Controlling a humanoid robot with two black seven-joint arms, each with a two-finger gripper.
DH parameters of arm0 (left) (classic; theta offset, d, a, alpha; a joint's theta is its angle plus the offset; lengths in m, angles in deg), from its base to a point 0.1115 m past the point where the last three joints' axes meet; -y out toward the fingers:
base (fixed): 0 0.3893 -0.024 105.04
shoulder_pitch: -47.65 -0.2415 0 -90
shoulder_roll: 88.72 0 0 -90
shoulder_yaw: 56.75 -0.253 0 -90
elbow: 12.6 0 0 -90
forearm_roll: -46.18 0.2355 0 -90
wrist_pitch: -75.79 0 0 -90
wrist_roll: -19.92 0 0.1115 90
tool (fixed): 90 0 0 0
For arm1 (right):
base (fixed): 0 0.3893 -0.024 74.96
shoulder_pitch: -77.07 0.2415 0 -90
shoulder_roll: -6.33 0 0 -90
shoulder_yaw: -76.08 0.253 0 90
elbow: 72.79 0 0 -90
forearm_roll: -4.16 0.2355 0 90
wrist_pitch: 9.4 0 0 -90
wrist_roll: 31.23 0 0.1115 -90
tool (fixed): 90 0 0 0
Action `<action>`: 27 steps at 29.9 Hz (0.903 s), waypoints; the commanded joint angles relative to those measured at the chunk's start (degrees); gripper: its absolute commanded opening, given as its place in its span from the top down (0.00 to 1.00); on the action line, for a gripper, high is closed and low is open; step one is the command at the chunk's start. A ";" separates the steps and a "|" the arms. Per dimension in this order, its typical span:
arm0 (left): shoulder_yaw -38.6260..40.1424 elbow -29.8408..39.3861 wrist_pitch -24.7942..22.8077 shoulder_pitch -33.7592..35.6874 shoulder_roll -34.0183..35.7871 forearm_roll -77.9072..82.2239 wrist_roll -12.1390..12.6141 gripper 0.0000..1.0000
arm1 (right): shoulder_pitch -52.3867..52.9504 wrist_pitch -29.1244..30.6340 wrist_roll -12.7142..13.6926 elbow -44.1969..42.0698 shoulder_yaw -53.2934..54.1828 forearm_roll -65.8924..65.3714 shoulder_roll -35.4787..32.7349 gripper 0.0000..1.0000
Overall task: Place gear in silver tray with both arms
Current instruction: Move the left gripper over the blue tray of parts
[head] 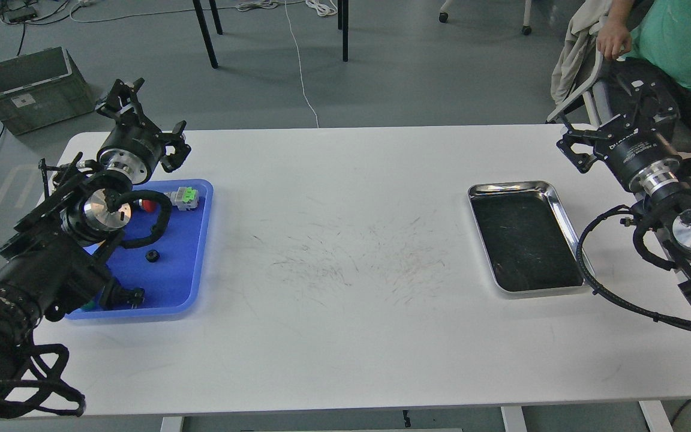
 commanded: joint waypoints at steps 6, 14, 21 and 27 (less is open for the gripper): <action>0.00 0.00 0.09 -0.01 0.20 0.09 -0.18 0.02 | -0.08 0.03 0.00 0.01 -0.17 0.00 0.00 0.01; 0.00 -1.23 -0.96 -0.01 0.38 0.00 0.00 0.02 | 0.10 0.03 0.00 0.10 -0.08 0.00 0.00 0.01; -5.62 0.00 -1.67 1.40 2.22 3.77 0.44 0.02 | 0.19 -0.06 -0.09 0.01 -0.17 0.00 -0.35 0.01; -11.41 9.47 -1.49 3.86 9.77 14.66 1.23 0.02 | 0.01 0.03 0.09 0.27 -0.34 0.00 -1.58 0.01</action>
